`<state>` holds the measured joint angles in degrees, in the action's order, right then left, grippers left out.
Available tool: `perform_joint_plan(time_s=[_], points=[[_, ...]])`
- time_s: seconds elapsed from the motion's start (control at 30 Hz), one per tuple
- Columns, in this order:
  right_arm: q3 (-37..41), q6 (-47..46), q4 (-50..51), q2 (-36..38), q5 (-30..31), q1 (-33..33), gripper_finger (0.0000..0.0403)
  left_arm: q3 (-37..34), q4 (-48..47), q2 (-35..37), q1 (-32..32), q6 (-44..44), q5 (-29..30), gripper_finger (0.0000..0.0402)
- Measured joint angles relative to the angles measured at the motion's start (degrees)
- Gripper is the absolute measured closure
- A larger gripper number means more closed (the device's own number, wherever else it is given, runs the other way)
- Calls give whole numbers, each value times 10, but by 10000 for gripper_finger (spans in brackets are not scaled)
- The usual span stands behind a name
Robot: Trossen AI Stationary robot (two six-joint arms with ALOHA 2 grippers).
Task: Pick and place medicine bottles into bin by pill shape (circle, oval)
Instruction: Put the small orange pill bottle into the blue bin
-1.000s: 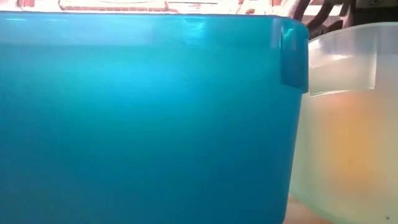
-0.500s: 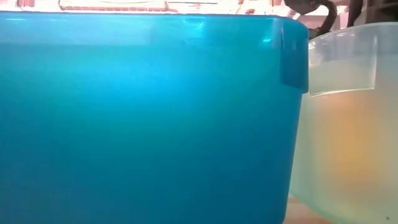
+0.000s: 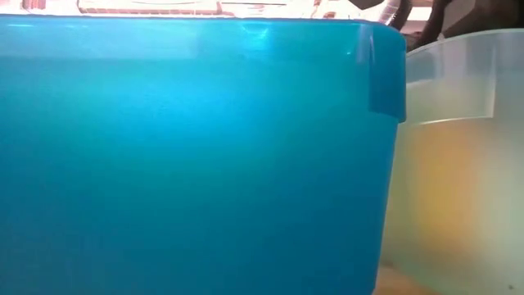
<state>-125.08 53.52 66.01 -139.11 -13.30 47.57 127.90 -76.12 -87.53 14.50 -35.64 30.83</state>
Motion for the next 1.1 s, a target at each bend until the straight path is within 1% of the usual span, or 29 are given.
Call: perform_joint_plan(time_s=[0.2, 0.33, 0.6, 0.7, 0.93, 1.1], points=[[0, 6, 2, 0, -4, 0, 403, 0, 0, 0, 0, 6, 0, 402], [0, 28, 20, 0, -30, -4, 403, 0, 0, 0, 0, 12, 0, 401], [-1, 42, 10, 0, -39, -19, 403, 0, 0, 0, 0, 16, 0, 402], [-1, 48, 16, 0, -51, -17, 403, 0, -1, 0, 0, 16, -1, 402], [-1, 57, -13, 0, -51, -12, 403, 0, -4, 0, 0, 16, -4, 402], [-1, 69, -14, 0, -58, -11, 403, 0, -4, 0, 0, 16, -4, 402]])
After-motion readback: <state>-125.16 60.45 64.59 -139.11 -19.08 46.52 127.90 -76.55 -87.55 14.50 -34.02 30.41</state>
